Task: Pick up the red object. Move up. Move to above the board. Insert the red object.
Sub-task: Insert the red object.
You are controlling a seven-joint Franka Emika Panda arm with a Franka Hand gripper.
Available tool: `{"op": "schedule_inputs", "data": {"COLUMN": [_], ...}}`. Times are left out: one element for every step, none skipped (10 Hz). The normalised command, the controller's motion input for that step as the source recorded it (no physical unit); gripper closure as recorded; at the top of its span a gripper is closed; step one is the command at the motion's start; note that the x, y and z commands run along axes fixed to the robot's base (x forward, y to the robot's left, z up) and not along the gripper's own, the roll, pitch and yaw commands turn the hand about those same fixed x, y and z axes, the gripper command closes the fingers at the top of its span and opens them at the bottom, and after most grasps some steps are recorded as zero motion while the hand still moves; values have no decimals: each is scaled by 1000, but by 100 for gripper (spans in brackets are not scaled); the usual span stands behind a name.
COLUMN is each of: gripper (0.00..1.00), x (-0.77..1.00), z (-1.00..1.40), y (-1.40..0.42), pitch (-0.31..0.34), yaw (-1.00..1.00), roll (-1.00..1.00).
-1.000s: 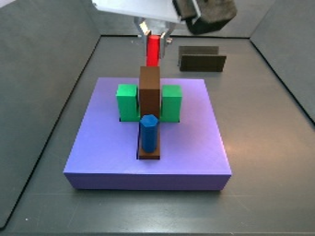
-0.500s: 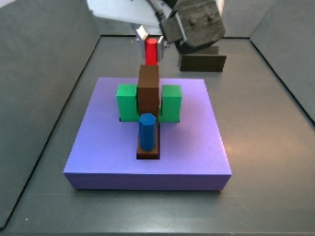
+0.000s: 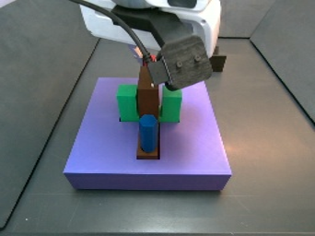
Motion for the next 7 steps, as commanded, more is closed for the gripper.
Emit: {"op": "schedule_inputs", "data": {"gripper": [100,100,100,100,100,100,100], "x": [77,0,0,0,0,0,0], "z": [-489,-386,-337,-314,-257,0,0], "y": [157,326,423,460,166,0,0], "pitch": [0,0,-69,-124,-84,0,0], "yaw": [-294,-377,-297,-194,-49,0,0], "roll": [50,-219,-377,-403,-201,10,0]}}
